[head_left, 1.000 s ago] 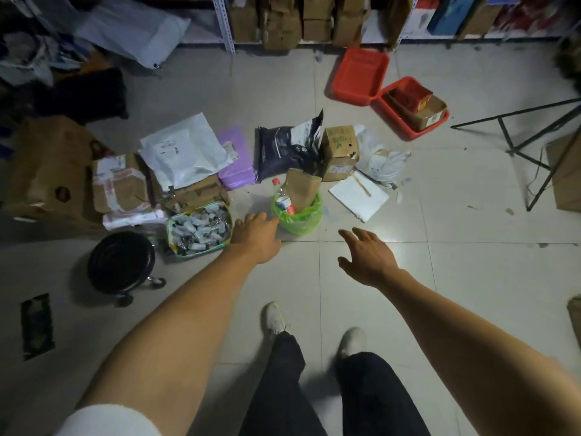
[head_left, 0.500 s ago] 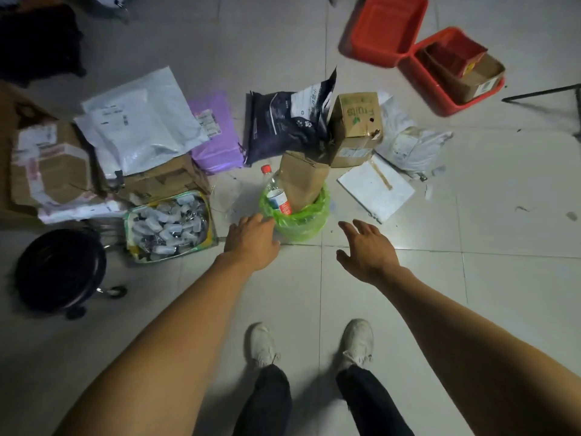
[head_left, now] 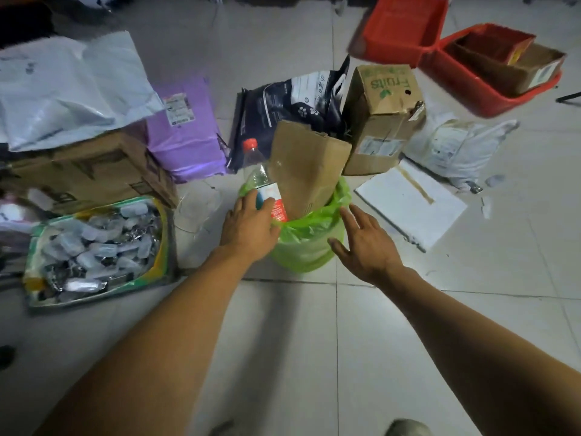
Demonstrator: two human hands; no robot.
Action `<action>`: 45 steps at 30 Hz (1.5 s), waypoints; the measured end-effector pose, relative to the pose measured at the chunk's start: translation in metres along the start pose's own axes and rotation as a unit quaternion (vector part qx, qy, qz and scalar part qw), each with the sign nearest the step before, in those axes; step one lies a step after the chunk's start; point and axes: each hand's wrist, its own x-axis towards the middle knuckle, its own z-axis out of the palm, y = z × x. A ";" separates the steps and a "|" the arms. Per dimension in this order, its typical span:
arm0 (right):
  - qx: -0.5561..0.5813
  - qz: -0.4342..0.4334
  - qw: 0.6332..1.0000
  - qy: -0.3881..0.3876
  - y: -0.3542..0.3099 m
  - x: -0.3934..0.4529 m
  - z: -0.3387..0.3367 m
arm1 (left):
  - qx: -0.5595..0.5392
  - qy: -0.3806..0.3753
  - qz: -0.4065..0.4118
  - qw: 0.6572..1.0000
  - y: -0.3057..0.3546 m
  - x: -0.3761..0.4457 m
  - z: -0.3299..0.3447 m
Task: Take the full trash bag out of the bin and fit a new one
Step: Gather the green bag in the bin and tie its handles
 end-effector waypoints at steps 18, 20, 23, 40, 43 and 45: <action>0.036 -0.098 0.976 0.189 0.012 0.016 0.041 | -0.176 0.209 0.034 0.961 -0.025 0.000 0.052; 0.046 -0.088 0.975 0.199 0.010 0.016 0.033 | -0.167 0.218 0.041 0.961 -0.027 -0.001 0.050; 0.062 -0.066 0.976 0.200 0.013 0.015 0.024 | -0.158 0.229 0.034 0.960 -0.028 -0.003 0.044; 0.381 0.229 0.895 0.033 0.014 0.047 0.045 | -0.222 0.174 -0.170 0.944 -0.040 0.015 0.045; 0.466 0.243 0.850 -0.016 0.010 0.047 0.045 | -0.244 0.208 -0.177 0.930 -0.043 0.015 0.044; 0.469 0.224 0.853 -0.035 0.009 0.046 0.044 | -0.261 0.220 -0.184 0.922 -0.046 0.013 0.046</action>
